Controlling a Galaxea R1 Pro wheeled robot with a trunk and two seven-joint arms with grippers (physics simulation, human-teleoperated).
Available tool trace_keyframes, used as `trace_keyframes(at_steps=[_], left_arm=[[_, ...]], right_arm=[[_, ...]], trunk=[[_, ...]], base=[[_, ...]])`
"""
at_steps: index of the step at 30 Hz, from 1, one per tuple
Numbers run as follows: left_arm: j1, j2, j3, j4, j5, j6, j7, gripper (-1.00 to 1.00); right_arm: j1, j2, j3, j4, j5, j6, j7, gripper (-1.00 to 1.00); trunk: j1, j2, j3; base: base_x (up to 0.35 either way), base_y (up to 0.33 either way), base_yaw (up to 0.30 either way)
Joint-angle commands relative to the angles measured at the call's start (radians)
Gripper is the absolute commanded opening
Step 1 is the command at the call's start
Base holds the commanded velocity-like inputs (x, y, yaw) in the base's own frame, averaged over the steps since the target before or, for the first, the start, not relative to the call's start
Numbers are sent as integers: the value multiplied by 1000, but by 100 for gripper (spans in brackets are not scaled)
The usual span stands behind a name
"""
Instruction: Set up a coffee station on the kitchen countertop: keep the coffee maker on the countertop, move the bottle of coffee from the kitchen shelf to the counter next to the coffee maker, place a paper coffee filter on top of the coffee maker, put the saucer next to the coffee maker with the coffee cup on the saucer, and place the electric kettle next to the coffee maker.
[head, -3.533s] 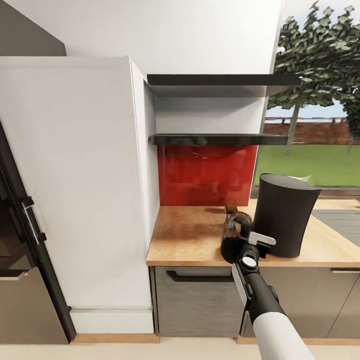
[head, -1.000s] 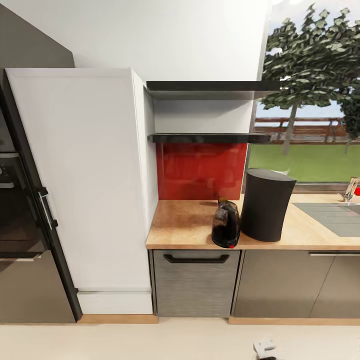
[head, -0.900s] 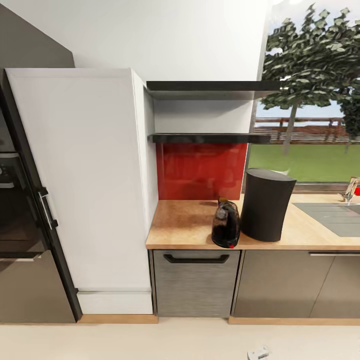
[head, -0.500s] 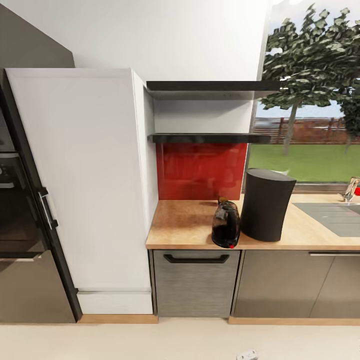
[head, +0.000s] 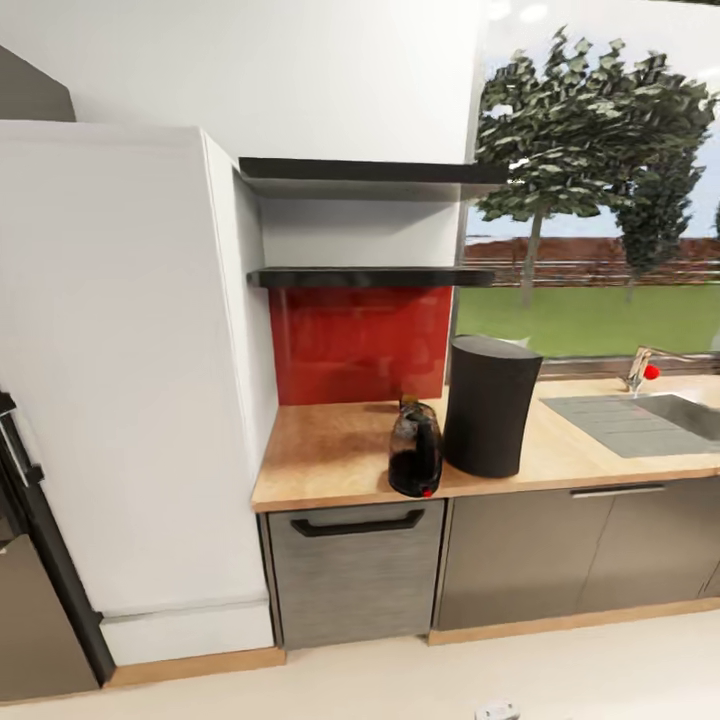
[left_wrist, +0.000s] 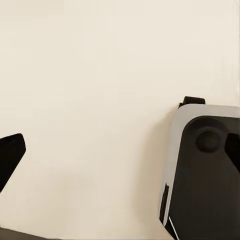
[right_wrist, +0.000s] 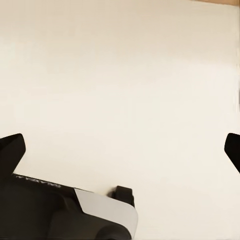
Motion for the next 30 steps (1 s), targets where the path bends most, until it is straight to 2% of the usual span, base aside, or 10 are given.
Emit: trace_keyframes(at_steps=[1,7,30], left_arm=[[0,-1,7,1,-1,-4,0,100],[0,-3,7,0,-1,-4,1,100],[0,-7,7,0,-1,-5,5,100]], right_arm=[[0,0,-8,-2,-3,5,4,100],[0,0,-8,-2,-28,5,4,100],[0,1,-8,-2,-32,5,2,100]], trunk=[[1,-1,0],[1,-1,0],[1,-1,0]], base=[[273,-104,-299],[268,-176,-300],[189,-272,-299]])
